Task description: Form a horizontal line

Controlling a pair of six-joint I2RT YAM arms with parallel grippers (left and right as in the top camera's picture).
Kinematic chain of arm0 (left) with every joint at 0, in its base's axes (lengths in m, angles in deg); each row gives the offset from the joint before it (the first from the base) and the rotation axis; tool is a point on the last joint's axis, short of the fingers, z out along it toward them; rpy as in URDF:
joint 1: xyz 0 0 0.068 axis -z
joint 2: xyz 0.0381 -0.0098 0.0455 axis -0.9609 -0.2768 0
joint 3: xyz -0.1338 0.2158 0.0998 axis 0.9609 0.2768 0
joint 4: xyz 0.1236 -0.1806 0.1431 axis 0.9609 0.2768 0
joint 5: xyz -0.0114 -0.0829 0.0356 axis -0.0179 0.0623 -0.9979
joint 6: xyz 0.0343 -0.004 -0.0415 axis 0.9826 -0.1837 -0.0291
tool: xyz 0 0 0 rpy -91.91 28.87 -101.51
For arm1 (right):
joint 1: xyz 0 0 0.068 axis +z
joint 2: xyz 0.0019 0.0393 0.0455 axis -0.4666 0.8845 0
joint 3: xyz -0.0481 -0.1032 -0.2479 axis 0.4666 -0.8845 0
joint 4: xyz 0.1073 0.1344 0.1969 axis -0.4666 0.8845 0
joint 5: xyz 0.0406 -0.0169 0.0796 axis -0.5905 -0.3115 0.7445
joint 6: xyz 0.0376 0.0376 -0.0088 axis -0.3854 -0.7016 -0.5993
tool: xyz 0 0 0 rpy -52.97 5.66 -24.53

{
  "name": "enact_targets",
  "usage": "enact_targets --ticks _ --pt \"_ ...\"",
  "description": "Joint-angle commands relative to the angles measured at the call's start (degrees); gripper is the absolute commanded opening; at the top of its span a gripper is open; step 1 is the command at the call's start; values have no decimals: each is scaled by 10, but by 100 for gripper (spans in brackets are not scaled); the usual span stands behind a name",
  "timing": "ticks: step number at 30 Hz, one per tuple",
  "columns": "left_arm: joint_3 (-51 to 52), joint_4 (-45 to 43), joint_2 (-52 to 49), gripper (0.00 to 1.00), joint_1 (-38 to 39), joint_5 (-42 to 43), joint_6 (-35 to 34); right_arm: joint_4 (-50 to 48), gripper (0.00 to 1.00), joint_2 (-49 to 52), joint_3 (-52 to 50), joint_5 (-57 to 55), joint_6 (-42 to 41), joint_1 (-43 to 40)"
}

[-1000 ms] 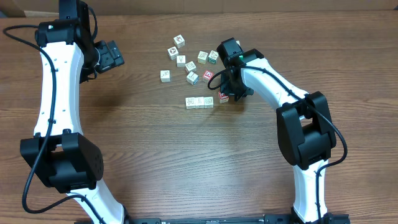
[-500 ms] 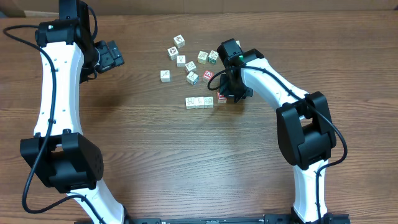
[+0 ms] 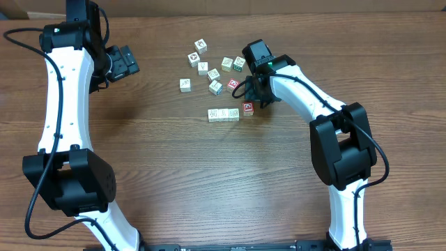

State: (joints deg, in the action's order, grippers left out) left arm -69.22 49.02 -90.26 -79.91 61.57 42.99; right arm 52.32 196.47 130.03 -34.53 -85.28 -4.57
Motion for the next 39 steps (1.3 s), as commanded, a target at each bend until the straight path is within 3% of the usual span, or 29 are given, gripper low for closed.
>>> enact_targets --ticks 1,9,22,39 --pt "-4 -1 3 100 8 2 -4 -11 24 -21 -2 -20 2 -1" --pt "-4 -1 3 100 8 2 -4 -1 24 -20 -2 49 2 -1" --pt "-4 -1 3 100 8 2 -4 48 24 -21 -2 51 2 -1" --pt "-4 -1 3 100 8 2 -4 18 25 -21 -2 81 2 -1"
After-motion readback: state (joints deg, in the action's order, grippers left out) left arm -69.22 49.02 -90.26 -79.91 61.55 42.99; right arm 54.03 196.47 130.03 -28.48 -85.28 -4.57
